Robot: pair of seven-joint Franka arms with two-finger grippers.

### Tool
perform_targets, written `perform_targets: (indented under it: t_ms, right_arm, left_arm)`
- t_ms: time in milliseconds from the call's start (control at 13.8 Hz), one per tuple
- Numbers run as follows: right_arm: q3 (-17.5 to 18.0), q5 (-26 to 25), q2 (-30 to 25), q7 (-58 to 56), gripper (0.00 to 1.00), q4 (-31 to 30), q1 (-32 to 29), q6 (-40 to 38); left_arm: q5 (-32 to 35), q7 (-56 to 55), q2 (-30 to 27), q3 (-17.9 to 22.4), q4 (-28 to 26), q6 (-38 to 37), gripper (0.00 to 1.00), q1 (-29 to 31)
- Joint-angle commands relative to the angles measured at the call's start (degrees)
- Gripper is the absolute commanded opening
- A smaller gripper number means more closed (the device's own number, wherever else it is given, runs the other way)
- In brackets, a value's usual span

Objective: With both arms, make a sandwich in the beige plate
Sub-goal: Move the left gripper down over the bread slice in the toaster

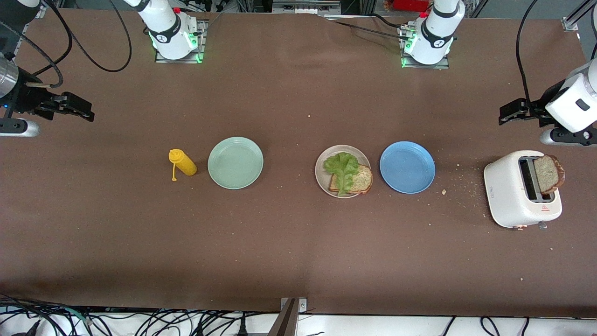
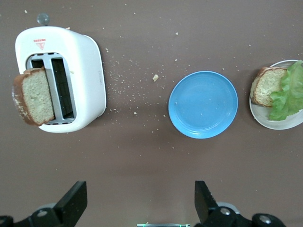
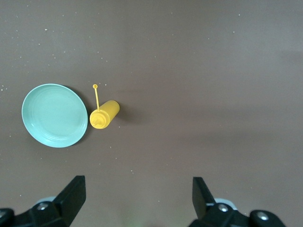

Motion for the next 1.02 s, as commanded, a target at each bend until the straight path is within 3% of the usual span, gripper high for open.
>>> perform_targets:
  t_ms: [0, 509, 945]
  right_arm:
    - [-0.53, 0.89, -0.75, -0.45, 1.00, -0.80, 0.31, 1.07]
    - [-0.53, 0.63, -5.49, -1.42, 1.00, -6.85, 0.23, 4.58]
    - [-0.44, 0.80, -4.88, -3.52, 1.00, -5.98, -1.26, 3.97]
  left_arm:
    - [1.46, 0.83, 1.12, 0.14, 1.60, -0.13, 1.00, 1.86]
    - [1.72, 10.06, 5.78, 1.02, 5.64, 3.82, 1.00, 9.42]
    - [5.94, 11.03, 7.98, 1.02, 5.55, 7.61, 1.00, 13.46]
